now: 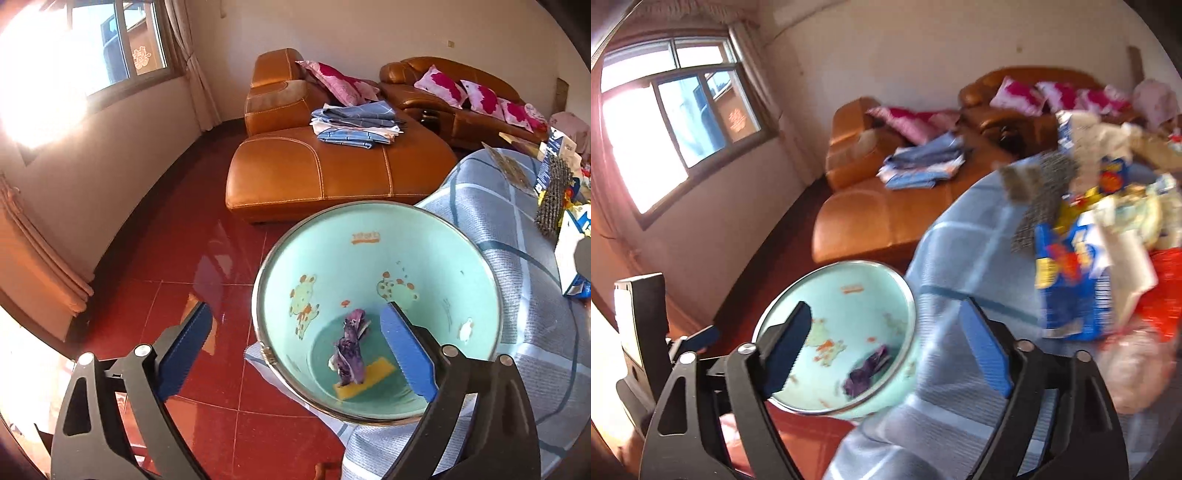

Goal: Collect trash
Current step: 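Carry wrapper and sponge over the teal bin and open both tools, then grasp the clear plastic bag with the right tool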

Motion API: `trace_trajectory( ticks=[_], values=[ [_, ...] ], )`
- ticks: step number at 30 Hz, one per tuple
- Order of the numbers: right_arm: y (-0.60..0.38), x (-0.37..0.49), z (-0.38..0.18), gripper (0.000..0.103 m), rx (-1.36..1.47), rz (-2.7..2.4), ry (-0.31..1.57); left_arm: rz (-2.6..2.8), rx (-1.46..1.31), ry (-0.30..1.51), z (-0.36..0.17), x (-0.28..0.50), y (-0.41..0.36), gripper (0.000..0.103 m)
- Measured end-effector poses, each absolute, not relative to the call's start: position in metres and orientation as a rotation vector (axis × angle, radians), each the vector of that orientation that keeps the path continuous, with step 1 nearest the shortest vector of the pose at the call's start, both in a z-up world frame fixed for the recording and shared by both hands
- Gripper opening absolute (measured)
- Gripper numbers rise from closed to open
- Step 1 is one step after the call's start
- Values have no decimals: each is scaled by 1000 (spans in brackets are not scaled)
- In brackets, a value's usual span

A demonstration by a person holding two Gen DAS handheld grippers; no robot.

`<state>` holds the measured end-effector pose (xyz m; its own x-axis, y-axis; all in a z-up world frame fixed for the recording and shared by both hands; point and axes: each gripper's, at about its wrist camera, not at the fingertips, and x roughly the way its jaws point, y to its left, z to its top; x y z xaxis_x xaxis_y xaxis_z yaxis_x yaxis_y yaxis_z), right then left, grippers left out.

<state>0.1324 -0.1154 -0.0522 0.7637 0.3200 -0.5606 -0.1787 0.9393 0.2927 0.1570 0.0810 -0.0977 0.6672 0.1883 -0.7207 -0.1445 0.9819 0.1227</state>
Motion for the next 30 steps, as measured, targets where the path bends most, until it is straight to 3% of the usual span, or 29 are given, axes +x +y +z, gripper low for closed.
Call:
trace_trajectory(
  ticks=[7, 10, 30],
  values=[
    [-153, 110, -47, 86, 183, 65, 549, 148, 78, 793, -85, 148, 49, 97],
    [-173, 100, -47, 94, 213, 45, 521, 115, 95, 789, -82, 143, 30, 97],
    [-277, 54, -55, 94, 309, -215, 565, -91, 190, 744, -67, 111, -80, 97]
  ],
)
